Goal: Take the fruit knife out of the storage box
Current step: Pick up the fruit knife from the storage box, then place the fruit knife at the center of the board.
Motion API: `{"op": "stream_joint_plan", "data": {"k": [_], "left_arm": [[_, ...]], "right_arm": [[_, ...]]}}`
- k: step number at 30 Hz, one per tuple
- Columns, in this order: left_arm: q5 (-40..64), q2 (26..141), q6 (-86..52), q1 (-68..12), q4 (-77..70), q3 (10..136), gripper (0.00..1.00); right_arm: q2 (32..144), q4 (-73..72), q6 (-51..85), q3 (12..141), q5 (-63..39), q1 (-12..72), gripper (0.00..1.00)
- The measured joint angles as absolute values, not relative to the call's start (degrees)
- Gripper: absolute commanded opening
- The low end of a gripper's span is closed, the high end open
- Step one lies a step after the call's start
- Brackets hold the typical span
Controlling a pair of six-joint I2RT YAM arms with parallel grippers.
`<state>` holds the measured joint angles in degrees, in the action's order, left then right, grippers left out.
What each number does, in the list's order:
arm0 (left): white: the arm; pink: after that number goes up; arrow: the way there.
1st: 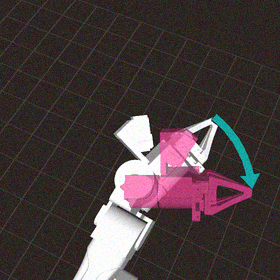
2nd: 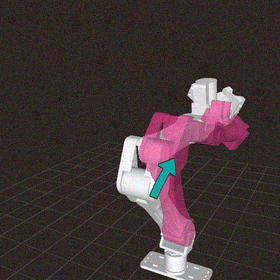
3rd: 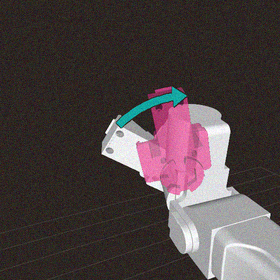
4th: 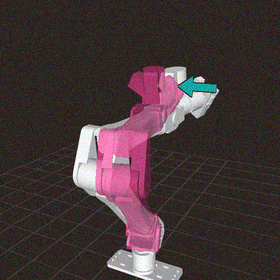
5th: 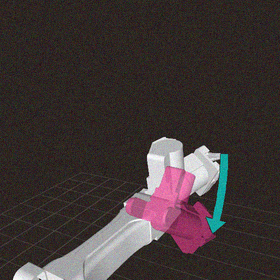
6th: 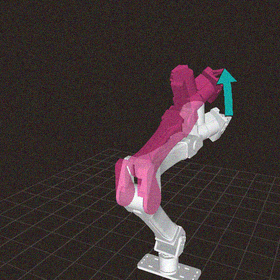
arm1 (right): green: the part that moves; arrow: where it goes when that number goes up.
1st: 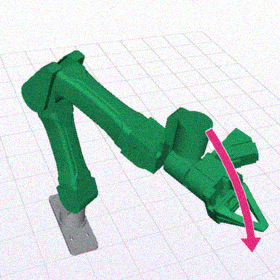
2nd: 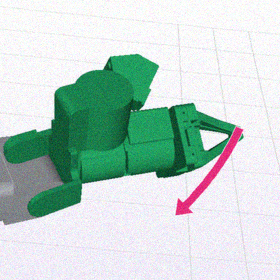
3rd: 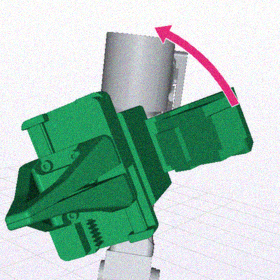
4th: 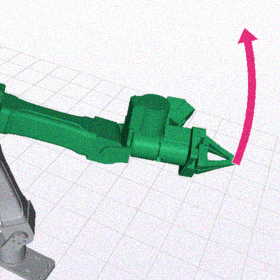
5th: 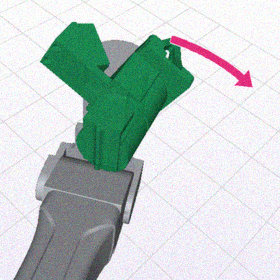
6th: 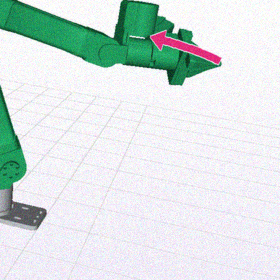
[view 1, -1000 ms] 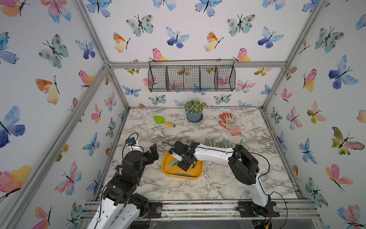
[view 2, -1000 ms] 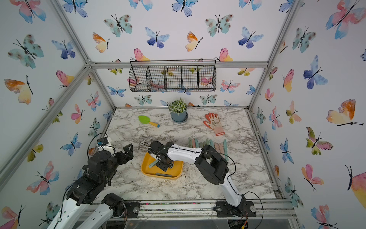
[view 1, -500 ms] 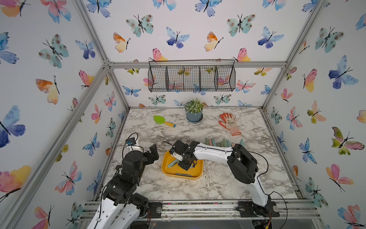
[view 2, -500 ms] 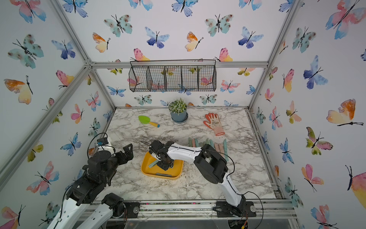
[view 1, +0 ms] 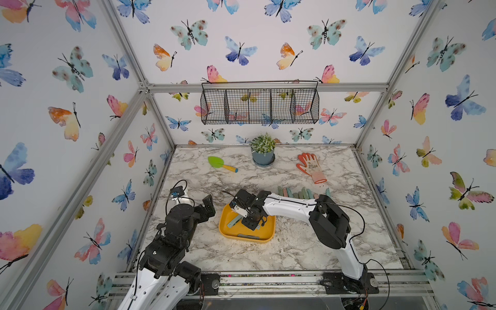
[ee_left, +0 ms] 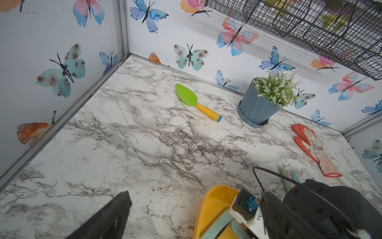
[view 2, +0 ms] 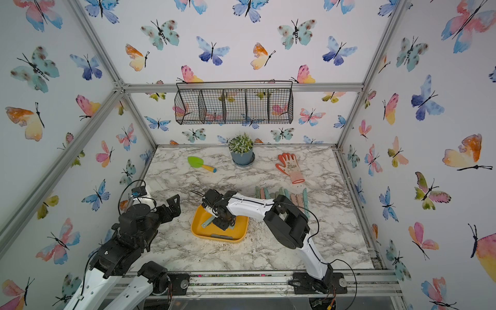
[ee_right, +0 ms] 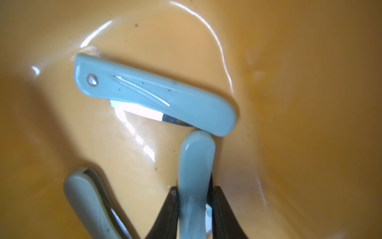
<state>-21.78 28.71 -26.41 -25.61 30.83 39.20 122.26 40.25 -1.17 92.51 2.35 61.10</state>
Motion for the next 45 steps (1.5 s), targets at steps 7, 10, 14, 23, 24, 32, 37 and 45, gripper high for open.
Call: {"op": "stream_joint_plan", "data": {"k": [7, 10, 14, 23, 24, 32, 37, 45], "left_arm": [[-21.7, 28.7, -26.4, -25.6, 30.8, 39.2, 0.98], [-21.7, 28.7, -26.4, -25.6, 30.8, 39.2, 0.98], [-21.6, 28.7, -26.4, -25.6, 30.8, 39.2, 0.98], [-19.3, 29.9, -25.8, -25.6, 30.7, 39.2, 0.98], [-18.9, 30.2, -25.7, -25.6, 30.7, 39.2, 0.98], [-16.2, 30.7, -25.1, -25.6, 30.3, 39.2, 0.99], [-14.9, 30.8, -24.7, -25.6, 29.8, 39.2, 0.98], [-13.1, 31.7, -24.4, -25.6, 29.4, 39.2, 0.98]], "right_arm": [[117.4, 40.1, -0.9, 92.4, 2.4, 60.2, 0.21], [114.3, 39.4, -0.1, 91.7, 2.4, 59.6, 0.21], [110.8, 38.2, 1.5, 90.9, 2.6, 58.7, 0.21], [101.7, 35.4, 8.8, 81.6, 6.0, 52.0, 0.21], [99.7, 34.9, 9.7, 79.3, 6.3, 50.0, 0.21], [87.6, 32.5, 12.5, 67.7, 8.1, 31.4, 0.20], [84.8, 31.8, 12.1, 63.7, 8.5, 18.6, 0.20], [90.0, 30.4, 10.1, 60.4, 9.6, 6.3, 0.20]]}}
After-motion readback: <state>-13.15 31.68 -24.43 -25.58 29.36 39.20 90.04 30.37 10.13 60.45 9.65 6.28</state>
